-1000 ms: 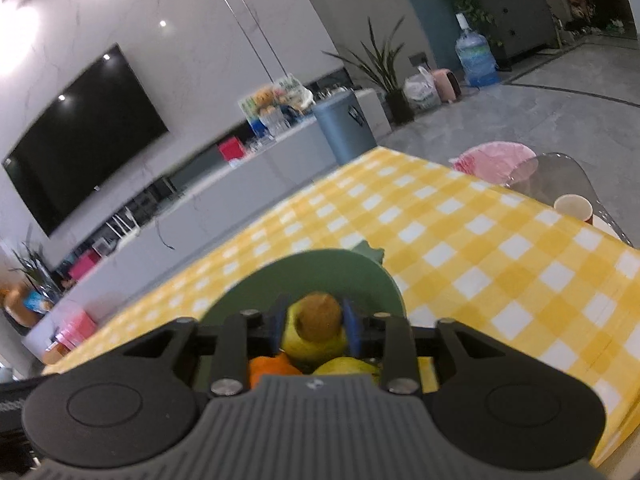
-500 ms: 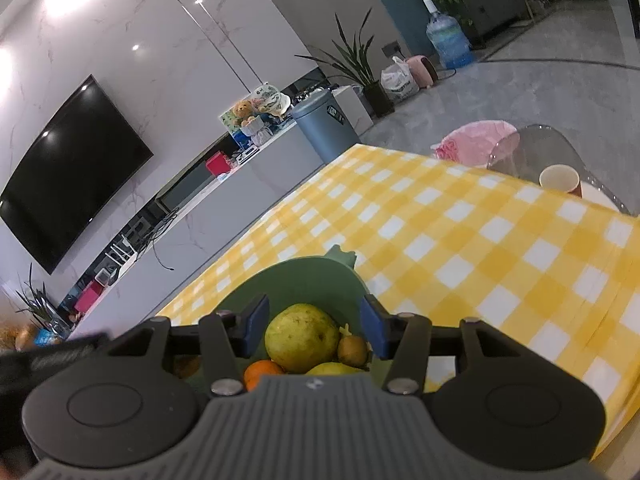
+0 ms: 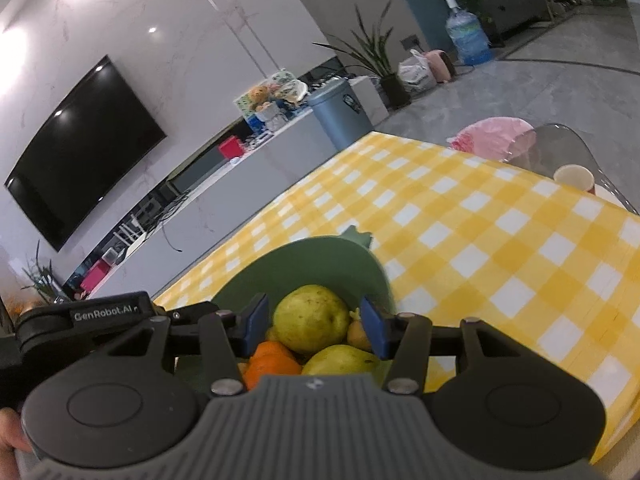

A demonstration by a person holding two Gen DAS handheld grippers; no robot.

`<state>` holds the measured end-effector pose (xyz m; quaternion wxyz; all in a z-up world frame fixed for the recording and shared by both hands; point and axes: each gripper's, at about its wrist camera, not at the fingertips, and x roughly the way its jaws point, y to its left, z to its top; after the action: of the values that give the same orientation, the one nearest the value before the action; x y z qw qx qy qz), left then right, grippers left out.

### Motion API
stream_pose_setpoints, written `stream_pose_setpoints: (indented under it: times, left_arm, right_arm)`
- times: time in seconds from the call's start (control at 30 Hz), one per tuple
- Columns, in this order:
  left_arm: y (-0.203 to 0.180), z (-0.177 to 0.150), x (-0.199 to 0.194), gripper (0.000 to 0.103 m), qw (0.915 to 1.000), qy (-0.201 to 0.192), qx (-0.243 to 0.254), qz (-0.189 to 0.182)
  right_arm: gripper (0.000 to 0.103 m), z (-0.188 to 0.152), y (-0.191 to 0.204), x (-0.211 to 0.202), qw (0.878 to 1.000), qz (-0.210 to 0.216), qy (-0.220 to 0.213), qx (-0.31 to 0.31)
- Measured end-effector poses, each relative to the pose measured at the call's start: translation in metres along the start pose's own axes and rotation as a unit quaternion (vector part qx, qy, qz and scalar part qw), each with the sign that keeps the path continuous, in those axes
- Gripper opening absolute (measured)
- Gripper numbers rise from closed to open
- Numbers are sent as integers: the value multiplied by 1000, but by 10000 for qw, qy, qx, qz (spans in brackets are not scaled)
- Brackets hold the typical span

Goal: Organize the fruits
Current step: 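Carry both brown fruits into the colander and open both tools, then withdraw both tools and move the left tool to the cucumber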

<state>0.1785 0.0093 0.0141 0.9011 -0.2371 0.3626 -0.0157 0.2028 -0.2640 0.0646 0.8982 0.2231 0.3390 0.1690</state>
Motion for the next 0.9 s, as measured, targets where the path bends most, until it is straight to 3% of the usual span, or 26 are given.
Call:
stream_pose_setpoints:
  times: [0.13,0.43,0.63,0.9]
  left_arm:
    - [-3,-4,-16,45,9999,-49,113,115]
    - [1,-12,-53,45,9990,-87,305,330]
    - [27,-23,-85,45,9993,-215,10,319]
    - [61,-38,-117,45,9976,-362,-293,514]
  right_arm:
    - [49,-4,8,-3,9996,196,-10,-190]
    - [49,-17,29,-5,9965,539,65,-642]
    - [50,-24,19,5,9887,1305,731,138]
    - [49,-31,39,-10,9844,1663,513,-247]
